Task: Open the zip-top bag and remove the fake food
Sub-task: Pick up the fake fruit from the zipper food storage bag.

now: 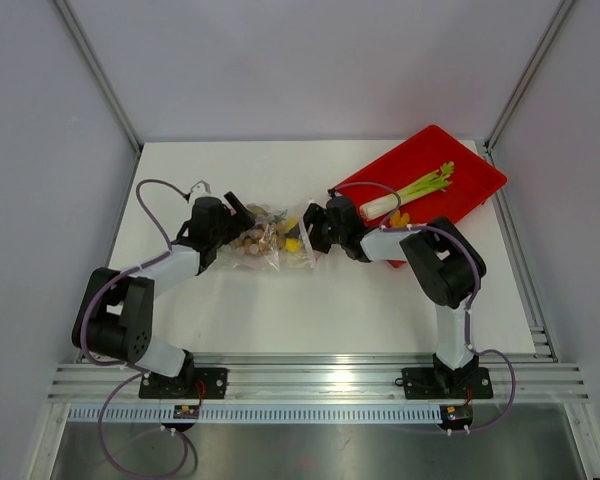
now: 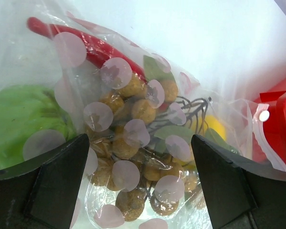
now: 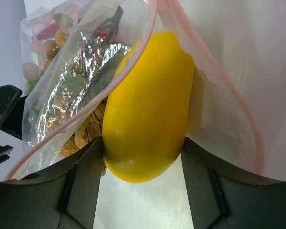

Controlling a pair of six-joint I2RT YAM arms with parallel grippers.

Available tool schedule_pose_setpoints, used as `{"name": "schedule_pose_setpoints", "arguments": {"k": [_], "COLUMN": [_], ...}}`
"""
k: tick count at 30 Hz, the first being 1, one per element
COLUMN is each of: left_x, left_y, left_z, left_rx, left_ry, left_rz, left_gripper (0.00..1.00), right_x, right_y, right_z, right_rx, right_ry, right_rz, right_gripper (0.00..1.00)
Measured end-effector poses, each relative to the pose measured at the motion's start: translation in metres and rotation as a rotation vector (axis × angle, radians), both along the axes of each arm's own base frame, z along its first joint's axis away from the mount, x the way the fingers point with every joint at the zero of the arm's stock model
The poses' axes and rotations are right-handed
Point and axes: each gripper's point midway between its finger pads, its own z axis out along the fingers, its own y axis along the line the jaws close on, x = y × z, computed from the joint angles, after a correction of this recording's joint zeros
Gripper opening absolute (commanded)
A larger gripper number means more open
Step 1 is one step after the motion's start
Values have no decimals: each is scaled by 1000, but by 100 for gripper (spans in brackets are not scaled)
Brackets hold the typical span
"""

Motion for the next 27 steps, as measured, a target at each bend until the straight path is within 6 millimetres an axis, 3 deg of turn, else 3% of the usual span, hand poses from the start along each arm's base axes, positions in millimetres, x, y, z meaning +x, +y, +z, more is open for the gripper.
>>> {"name": "schedule_pose_setpoints", "arguments": {"k": [9, 27], "left_x": [-4, -8], "left_y": [17, 23], "left_z": [3, -4], "left_rx": [41, 40], "left_ry": [0, 35], "left_rz": [82, 124], "left_gripper": [94, 95], "right_x": [-15, -23], "right_y": [-12, -25], "right_z": [7, 21], "right_rx": [-87, -184], "right_ry": [78, 83], "right_rz": [13, 36], "right_gripper": [53, 57]}}
